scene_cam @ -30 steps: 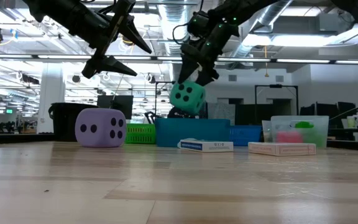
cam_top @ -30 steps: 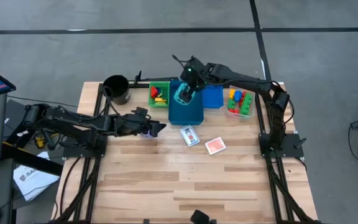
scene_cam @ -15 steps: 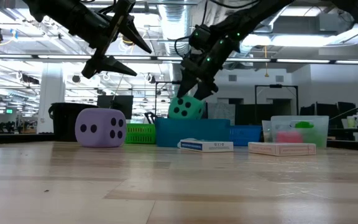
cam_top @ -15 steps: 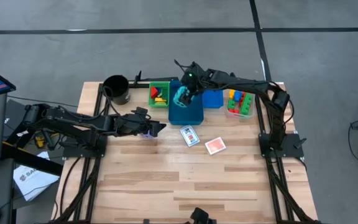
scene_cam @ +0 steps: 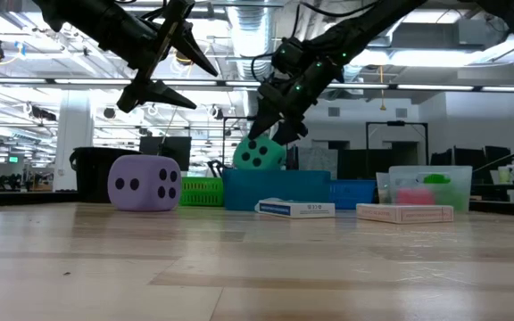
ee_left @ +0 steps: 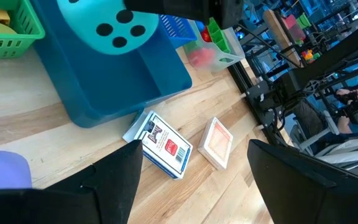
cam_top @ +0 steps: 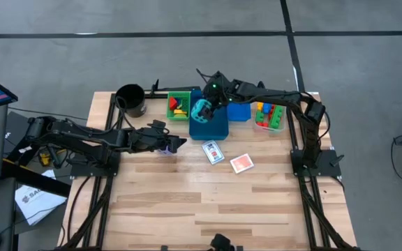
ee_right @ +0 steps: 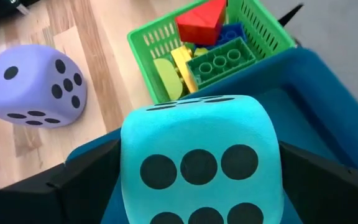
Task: Pick & Place Toys
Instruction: Put the blue die into the blue bin
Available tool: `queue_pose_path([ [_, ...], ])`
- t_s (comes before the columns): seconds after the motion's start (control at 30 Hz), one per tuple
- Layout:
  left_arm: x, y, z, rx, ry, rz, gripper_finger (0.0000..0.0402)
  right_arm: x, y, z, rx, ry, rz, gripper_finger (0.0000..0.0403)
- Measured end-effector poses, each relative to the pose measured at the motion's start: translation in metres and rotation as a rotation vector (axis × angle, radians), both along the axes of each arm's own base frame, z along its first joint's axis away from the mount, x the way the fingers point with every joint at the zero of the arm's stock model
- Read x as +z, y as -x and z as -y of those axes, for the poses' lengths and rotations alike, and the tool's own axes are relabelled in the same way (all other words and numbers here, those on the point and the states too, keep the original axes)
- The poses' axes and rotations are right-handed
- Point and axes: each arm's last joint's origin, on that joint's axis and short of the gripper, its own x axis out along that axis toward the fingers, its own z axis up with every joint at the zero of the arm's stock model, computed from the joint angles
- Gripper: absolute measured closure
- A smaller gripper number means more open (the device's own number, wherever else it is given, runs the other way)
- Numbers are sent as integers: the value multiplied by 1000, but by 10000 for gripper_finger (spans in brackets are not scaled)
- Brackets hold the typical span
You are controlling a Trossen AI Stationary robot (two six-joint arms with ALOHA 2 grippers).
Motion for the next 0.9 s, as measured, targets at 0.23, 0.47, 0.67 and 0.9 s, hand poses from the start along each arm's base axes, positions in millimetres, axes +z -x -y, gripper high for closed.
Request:
queue_pose_path([
  [0.23,0,0,0,1,0,0,117,2,-8,4,67,118,57,3],
  [0.47,0,0,0,-2,1,0,117,-31,-18,11,58,82,19,3],
  [0.67,0,0,0,-11,5,-1,117,-55,-20,10,70,42,-61,3],
  [0.9,0,0,0,-14,2,-4,117,-54,-9,6,127,42,-160,3],
])
